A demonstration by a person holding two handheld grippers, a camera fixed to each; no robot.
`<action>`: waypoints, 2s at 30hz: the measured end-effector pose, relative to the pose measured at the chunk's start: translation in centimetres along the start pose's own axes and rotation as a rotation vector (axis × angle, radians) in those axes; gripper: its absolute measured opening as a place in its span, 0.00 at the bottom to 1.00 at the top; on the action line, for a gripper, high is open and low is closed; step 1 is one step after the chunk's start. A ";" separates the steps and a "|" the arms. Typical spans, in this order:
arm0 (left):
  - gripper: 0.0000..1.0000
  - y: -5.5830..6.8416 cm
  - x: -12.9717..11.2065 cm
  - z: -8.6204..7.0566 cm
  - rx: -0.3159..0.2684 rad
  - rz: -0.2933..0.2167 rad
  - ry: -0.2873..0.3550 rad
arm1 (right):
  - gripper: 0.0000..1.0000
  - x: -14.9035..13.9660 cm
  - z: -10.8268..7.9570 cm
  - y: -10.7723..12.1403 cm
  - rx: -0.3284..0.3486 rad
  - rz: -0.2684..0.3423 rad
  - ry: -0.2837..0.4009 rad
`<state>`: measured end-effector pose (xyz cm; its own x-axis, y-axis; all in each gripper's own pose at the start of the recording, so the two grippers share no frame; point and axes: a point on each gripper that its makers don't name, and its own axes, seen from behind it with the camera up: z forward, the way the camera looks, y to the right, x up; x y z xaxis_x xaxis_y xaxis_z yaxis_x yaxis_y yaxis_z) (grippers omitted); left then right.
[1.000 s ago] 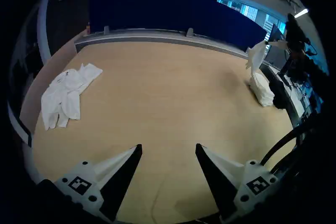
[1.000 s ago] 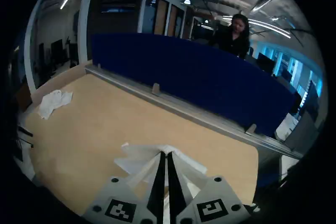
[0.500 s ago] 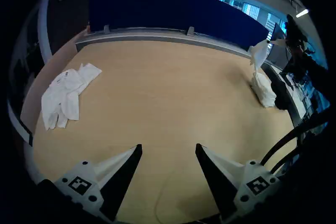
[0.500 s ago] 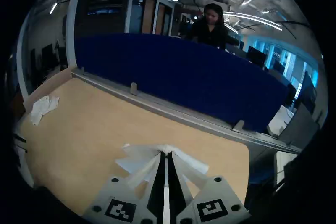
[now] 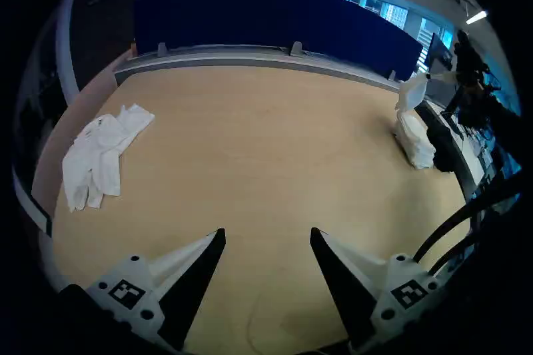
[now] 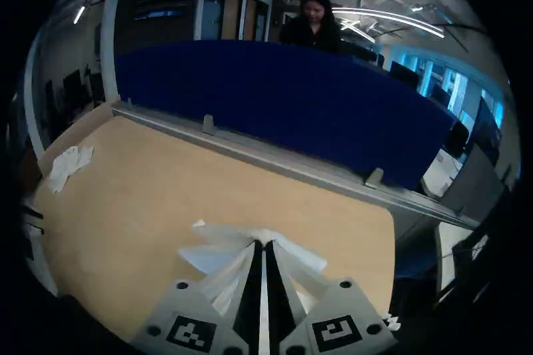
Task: Fold towel
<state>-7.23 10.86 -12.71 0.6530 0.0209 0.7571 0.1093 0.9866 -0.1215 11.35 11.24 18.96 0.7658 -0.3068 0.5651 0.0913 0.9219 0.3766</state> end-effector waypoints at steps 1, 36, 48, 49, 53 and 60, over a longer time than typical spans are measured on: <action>0.94 0.0 0.0 0.0 -0.001 0.002 -0.001 | 0.03 -0.7 -0.2 0.1 -0.002 0.004 -0.007; 0.94 0.5 -0.6 -0.5 0.010 0.040 -0.031 | 0.03 -22.4 -2.0 2.4 -0.199 0.214 -0.278; 0.94 0.5 -1.0 -0.5 0.015 0.044 -0.035 | 0.03 -25.1 -1.3 2.3 -0.253 0.273 -0.301; 0.94 0.6 -1.1 -0.4 0.015 0.045 -0.036 | 0.03 -25.2 -1.2 2.1 -0.253 0.275 -0.303; 0.94 0.8 -1.3 -0.2 0.013 0.050 -0.039 | 0.03 -26.0 -0.8 1.4 -0.255 0.284 -0.307; 0.94 1.2 -1.4 -0.3 0.009 0.057 -0.039 | 0.06 -25.5 -1.0 0.9 -0.258 0.312 -0.265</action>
<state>-7.78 11.97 -14.08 0.6280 0.0830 0.7738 0.0661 0.9850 -0.1593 -7.47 20.16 4.12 0.5967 -0.0255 0.8021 0.0639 0.9978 -0.0158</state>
